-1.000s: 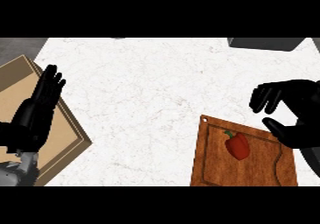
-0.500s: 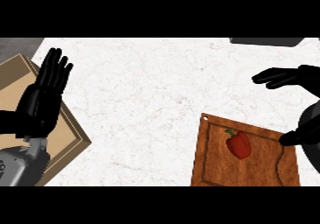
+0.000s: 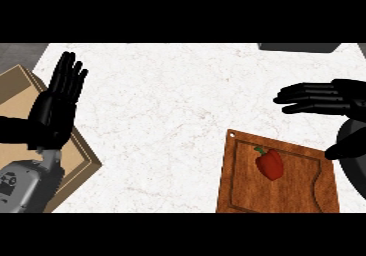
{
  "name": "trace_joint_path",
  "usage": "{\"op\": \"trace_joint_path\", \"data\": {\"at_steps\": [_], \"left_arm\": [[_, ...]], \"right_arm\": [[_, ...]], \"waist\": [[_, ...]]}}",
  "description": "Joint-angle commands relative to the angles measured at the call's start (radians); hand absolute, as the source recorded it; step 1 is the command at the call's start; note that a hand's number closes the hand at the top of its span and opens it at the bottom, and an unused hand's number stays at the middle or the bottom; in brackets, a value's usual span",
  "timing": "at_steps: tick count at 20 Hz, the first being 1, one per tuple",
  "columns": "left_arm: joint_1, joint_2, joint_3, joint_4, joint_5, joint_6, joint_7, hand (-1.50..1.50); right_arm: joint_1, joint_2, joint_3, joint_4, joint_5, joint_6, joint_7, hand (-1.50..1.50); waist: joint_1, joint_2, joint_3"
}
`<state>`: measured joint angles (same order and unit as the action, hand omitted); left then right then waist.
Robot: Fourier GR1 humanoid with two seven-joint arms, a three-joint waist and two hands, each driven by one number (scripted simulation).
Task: Pick the bell pepper from the cutting board and place it in the pot
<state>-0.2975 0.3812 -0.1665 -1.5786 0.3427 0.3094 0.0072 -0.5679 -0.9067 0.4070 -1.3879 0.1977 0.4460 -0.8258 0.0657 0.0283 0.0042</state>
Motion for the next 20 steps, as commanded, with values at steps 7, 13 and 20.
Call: {"op": "trace_joint_path", "data": {"at_steps": [7, 13, 20], "left_arm": [[0.001, 0.000, 0.053, 0.057, 0.016, -0.042, -0.028, 0.00], [0.022, -0.023, 0.066, 0.080, -0.024, -0.034, -0.059, 0.00], [0.041, -0.014, 0.076, 0.047, -0.039, -0.050, -0.032, 0.00]], "right_arm": [[-0.160, 0.055, 0.205, 0.264, 0.265, -0.021, -0.268, -1.50], [-0.091, 0.104, 0.283, 0.299, 0.375, -0.105, -0.247, -1.50], [-0.127, 0.178, 0.314, 0.416, 0.425, -0.158, -0.302, -1.50]], "waist": [[-0.013, -0.015, -0.004], [-0.052, -0.025, -0.004], [-0.050, -0.026, -0.004]]}}
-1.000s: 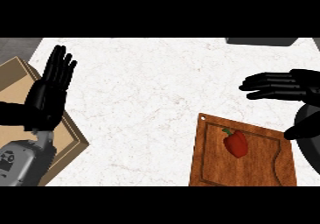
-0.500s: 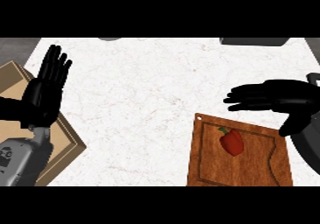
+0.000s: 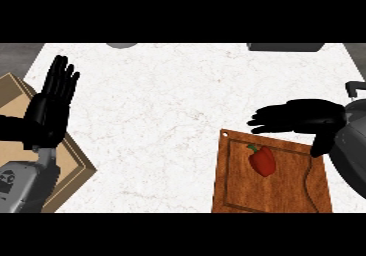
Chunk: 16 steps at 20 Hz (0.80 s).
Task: Pick the bell pepper from the cutting board and place it in the pot
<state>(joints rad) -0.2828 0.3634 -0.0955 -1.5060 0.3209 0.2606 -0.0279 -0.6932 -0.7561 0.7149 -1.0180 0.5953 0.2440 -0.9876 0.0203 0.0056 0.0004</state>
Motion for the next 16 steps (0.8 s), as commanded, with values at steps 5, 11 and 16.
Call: {"op": "trace_joint_path", "data": {"at_steps": [5, 11, 16], "left_arm": [[0.009, -0.018, 0.031, 0.037, -0.017, -0.016, -0.024, 0.00], [0.033, -0.060, 0.009, 0.004, -0.067, -0.002, -0.014, 0.00], [-0.001, -0.065, 0.049, 0.007, -0.077, -0.018, 0.022, 0.00]], "right_arm": [[0.031, 0.042, -0.002, 0.032, 0.011, 0.004, -0.180, -1.50], [-0.017, 0.135, -0.034, 0.106, 0.091, -0.009, -0.105, -1.50], [0.047, 0.211, -0.061, 0.166, 0.202, -0.107, -0.075, -1.50]], "waist": [[-0.014, -0.003, 0.000], [-0.011, -0.003, 0.000], [-0.015, -0.004, 0.000]]}}
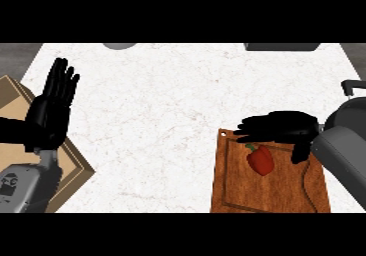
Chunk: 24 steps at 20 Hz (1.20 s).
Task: Pick the bell pepper from the cutting board and place it in the pot
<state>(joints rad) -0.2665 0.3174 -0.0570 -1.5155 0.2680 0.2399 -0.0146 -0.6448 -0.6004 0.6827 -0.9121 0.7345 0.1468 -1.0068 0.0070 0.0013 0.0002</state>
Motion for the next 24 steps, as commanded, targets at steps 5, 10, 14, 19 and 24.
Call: {"op": "trace_joint_path", "data": {"at_steps": [5, 10, 14, 19, 24], "left_arm": [[0.025, 0.017, 0.051, -0.059, 0.005, -0.053, 0.049, 0.00], [0.028, -0.036, 0.038, -0.013, -0.036, -0.054, 0.006, 0.00], [0.004, -0.016, 0.079, -0.038, -0.021, -0.069, 0.052, 0.00], [0.031, -0.029, 0.056, -0.034, -0.043, -0.067, 0.028, 0.00], [0.026, -0.034, 0.071, -0.044, -0.039, -0.070, 0.043, 0.00]], "right_arm": [[0.006, 0.157, -0.040, 0.101, 0.108, -0.027, -0.022, -1.50], [-0.001, 0.159, -0.074, 0.154, 0.154, -0.019, -0.105, -1.50], [0.036, 0.155, -0.067, 0.144, 0.199, -0.026, -0.117, -1.50], [0.090, 0.200, -0.014, 0.093, 0.209, -0.146, -0.193, 1.50], [0.144, 0.202, -0.003, 0.028, 0.234, -0.165, -0.170, 1.50]], "waist": [[0.004, 0.000, 0.000], [0.002, 0.001, 0.000], [0.000, 0.000, 0.000], [0.001, 0.000, 0.000], [-0.004, -0.002, 0.000]]}}
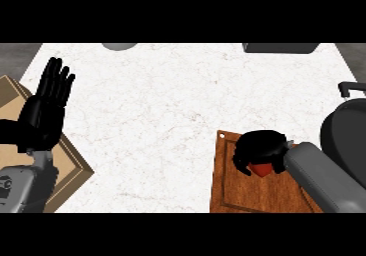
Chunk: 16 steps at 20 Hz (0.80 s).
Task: Pick the bell pepper from the cutting board and place it in the pot
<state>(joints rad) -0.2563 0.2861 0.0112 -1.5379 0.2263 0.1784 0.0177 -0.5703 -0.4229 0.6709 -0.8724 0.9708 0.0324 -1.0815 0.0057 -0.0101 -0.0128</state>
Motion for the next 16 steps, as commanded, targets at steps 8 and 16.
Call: {"op": "trace_joint_path", "data": {"at_steps": [8, 16], "left_arm": [[-0.030, 0.025, 0.053, 0.034, 0.014, -0.041, 0.005, 0.00], [0.033, 0.020, 0.084, 0.010, -0.009, 0.026, 0.021, 0.00]], "right_arm": [[0.109, -0.011, -0.093, -0.111, -0.037, -0.137, -0.062, 1.50], [0.398, 0.013, -0.171, -0.379, -0.118, -0.131, 0.325, 1.50]], "waist": [[-0.011, 0.009, 0.013], [-0.120, -0.026, 0.009]]}}
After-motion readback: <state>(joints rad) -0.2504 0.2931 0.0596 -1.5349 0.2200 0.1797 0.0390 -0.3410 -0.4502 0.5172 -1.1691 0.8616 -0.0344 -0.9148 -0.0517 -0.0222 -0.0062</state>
